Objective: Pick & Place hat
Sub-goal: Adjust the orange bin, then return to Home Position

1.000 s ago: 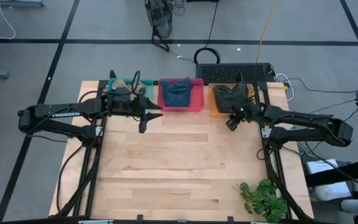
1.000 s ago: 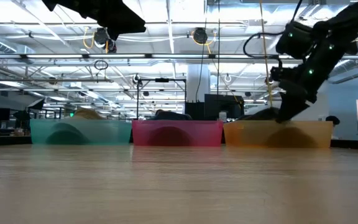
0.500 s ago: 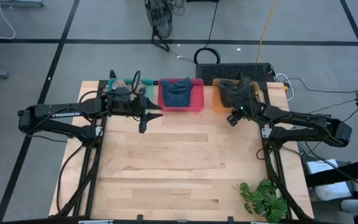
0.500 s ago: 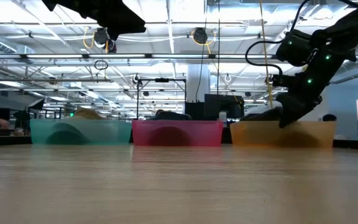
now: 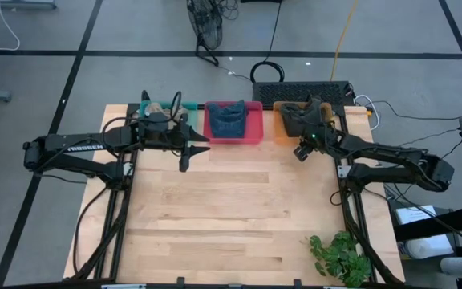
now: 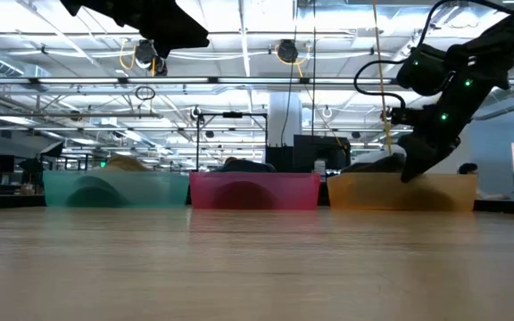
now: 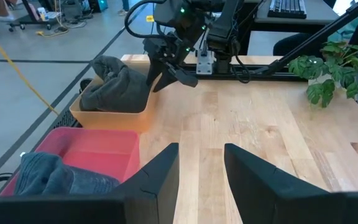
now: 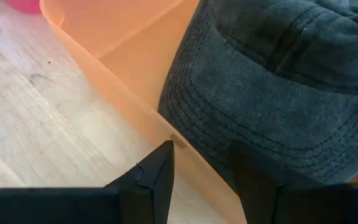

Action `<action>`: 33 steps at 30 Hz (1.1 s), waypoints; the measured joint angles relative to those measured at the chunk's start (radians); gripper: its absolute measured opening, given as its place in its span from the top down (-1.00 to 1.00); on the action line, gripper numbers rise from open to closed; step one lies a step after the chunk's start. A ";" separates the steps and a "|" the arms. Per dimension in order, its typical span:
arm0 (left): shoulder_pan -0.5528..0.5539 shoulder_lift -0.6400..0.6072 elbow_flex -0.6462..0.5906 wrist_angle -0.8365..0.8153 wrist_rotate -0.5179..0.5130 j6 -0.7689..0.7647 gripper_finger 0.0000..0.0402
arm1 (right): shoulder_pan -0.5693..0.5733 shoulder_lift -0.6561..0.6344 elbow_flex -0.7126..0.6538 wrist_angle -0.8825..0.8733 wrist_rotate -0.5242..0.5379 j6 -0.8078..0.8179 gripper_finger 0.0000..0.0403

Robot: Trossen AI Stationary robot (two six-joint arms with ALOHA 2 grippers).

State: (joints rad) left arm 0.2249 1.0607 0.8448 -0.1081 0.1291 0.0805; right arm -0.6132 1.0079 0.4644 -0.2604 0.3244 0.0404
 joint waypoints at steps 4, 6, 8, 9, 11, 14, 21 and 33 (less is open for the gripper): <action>0.000 0.000 0.000 0.000 0.000 0.000 0.30 | 0.000 -0.024 0.000 -0.005 -0.018 0.006 0.33; 0.000 0.000 0.000 0.000 0.000 0.000 0.30 | 0.000 -0.051 0.000 -0.005 -0.044 0.016 0.32; 0.000 0.000 0.000 0.007 0.000 0.000 0.30 | 0.003 -0.084 0.000 -0.006 -0.055 0.026 0.30; 0.000 0.000 0.000 0.024 0.000 -0.001 0.30 | 0.007 -0.104 0.000 -0.009 -0.051 0.026 0.27; -0.002 0.000 0.000 0.068 0.000 -0.015 0.30 | 0.012 -0.140 0.002 -0.017 -0.048 0.024 0.21; -0.011 0.000 0.000 0.103 -0.001 -0.028 0.30 | 0.012 -0.187 0.002 -0.043 -0.049 0.027 0.09; -0.035 0.000 0.000 0.144 -0.124 0.014 0.30 | 0.013 -0.268 0.002 -0.019 -0.164 0.065 -0.08; -0.110 -0.005 -0.001 0.063 -0.177 -0.067 0.30 | 0.024 -0.279 -0.031 0.081 -0.554 0.130 0.01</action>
State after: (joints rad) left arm 0.1153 1.0558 0.8435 -0.0447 -0.0483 0.0133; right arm -0.5895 0.7293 0.4335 -0.1793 -0.2293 0.1706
